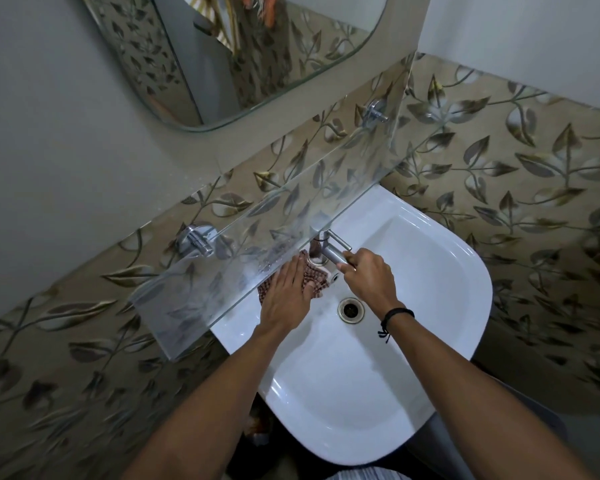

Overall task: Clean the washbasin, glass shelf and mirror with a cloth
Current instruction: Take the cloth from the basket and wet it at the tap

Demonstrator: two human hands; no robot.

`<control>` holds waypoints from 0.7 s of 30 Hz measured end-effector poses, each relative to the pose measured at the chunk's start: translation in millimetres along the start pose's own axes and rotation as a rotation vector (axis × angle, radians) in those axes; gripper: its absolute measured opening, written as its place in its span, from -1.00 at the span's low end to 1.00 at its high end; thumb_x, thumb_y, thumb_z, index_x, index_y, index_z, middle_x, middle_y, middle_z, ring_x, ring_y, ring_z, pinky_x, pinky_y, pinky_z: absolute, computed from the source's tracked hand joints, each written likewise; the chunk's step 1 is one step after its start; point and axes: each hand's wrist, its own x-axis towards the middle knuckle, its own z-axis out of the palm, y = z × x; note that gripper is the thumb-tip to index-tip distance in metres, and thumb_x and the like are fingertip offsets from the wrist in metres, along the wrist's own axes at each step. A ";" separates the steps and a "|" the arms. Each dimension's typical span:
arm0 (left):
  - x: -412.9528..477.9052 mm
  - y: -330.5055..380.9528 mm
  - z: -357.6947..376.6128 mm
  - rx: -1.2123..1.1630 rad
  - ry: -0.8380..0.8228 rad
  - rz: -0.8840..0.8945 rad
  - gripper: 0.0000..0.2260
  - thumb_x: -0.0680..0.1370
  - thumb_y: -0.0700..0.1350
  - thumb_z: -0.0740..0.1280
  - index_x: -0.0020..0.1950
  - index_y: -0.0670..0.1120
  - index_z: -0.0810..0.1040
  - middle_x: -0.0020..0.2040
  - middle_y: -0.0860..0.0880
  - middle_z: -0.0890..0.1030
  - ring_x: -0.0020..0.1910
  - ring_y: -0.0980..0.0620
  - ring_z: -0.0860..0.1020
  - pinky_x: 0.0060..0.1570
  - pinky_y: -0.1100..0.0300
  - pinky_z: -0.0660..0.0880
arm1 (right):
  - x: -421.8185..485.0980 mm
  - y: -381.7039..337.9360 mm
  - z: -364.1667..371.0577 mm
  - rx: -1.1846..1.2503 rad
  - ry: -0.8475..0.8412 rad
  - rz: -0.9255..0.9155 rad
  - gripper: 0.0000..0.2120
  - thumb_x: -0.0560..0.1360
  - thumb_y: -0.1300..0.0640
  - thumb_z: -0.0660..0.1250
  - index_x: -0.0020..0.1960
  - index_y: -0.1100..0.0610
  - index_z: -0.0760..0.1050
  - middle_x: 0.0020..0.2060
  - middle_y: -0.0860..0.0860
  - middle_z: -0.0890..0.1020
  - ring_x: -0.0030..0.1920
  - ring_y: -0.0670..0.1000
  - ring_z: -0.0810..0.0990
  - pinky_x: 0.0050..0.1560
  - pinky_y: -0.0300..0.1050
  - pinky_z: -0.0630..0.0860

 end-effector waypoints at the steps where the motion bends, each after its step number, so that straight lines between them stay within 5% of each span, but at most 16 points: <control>1: -6.0 -3.5 -0.6 -0.002 -0.005 0.004 -0.44 0.73 0.08 -0.04 0.67 -0.03 -0.17 0.66 0.05 -0.16 0.63 0.12 -0.16 0.52 0.21 -0.31 | 0.5 0.8 -0.6 0.011 -0.007 -0.006 -0.75 0.55 -0.01 0.38 0.11 0.15 0.60 -0.04 0.10 0.67 0.00 0.20 0.62 -0.15 -0.09 0.40; 16: 20.2 -10.4 0.3 -0.054 -0.120 0.028 -0.42 0.70 0.17 -0.09 0.67 0.02 -0.18 0.67 0.07 -0.14 0.63 0.14 -0.15 0.59 0.11 -0.19 | -0.1 -2.0 -0.3 -0.014 0.008 -0.007 -0.77 0.55 -0.01 0.38 0.04 0.16 0.54 0.00 0.12 0.66 0.02 0.21 0.60 -0.12 -0.08 0.39; 21: -19.5 -27.2 -2.0 0.000 -0.067 0.041 -0.41 0.69 0.17 -0.10 0.67 0.00 -0.19 0.67 0.07 -0.15 0.63 0.14 -0.18 0.61 0.07 -0.15 | 4.3 2.8 -3.1 -0.017 -0.022 -0.052 -0.71 0.55 -0.03 0.37 0.17 0.11 0.62 0.04 0.10 0.67 0.07 0.21 0.61 -0.06 -0.09 0.42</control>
